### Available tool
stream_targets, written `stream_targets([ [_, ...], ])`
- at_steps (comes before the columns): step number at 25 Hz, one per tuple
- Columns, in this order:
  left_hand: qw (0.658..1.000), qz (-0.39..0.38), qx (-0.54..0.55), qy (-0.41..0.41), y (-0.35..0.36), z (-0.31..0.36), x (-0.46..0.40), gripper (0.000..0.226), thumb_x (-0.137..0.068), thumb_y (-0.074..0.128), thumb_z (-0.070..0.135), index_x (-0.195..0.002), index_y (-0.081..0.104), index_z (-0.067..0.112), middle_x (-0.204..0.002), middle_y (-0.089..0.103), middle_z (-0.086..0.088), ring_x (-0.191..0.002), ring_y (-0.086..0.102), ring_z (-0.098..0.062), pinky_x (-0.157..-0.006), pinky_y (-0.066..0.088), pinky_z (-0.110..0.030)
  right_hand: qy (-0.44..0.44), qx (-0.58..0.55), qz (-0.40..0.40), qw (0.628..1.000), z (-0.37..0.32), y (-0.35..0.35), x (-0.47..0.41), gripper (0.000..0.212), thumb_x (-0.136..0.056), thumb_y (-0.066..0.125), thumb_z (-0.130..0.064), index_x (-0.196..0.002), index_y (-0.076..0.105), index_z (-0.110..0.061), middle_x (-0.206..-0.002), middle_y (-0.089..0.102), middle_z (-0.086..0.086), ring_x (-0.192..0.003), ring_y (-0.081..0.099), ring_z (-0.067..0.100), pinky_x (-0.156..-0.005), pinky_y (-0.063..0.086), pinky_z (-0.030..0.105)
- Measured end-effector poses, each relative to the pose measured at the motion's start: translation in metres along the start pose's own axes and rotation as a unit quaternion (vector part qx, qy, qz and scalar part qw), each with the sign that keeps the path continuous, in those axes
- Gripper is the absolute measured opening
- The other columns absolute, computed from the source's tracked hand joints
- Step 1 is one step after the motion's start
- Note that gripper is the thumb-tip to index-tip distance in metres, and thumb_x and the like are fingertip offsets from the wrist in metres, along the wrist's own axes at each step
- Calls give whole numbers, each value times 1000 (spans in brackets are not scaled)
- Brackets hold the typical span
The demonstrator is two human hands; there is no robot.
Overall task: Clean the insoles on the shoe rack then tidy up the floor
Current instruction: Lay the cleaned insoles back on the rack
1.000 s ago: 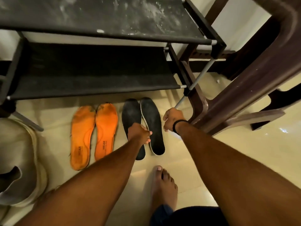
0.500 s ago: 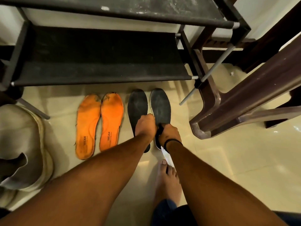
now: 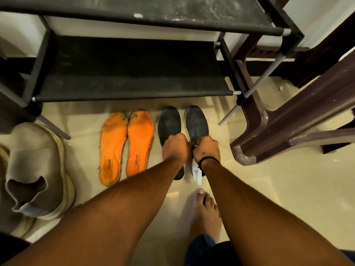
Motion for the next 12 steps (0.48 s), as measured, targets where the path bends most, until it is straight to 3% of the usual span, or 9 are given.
stream_targets([
  [4,999,30,-5,-9,-29,-13,6,19,-98,56,27,-88,68,16,-86,67,-5,-80,62,-24,-68,47,-34,-33,-57,6,998,-28,2,9,4,-86,64,-12,-87,68,-12,-92,67,9,-88,63,31,-86,53,32],
  [8,998,40,47,-30,-63,-40,12,24,-94,56,31,-82,67,14,-93,70,-15,-86,63,-36,-66,41,-34,-75,-83,-7,994,-61,11,26,11,-83,63,-9,-80,67,-19,-88,68,4,-80,63,22,-81,54,28],
  [12,992,74,90,-44,-106,-76,19,32,-92,59,31,-65,55,13,-84,70,-19,-83,63,-39,-63,42,-34,-120,-116,-34,985,-108,20,54,16,-80,61,-4,-77,68,-18,-84,68,2,-80,62,21,-75,51,26],
])
Point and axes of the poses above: each hand's wrist, its own x-axis away from the middle knuckle, its own y-axis out of the palm, z = x × y, the point moved 2 cm from there along -x, towards the middle knuckle
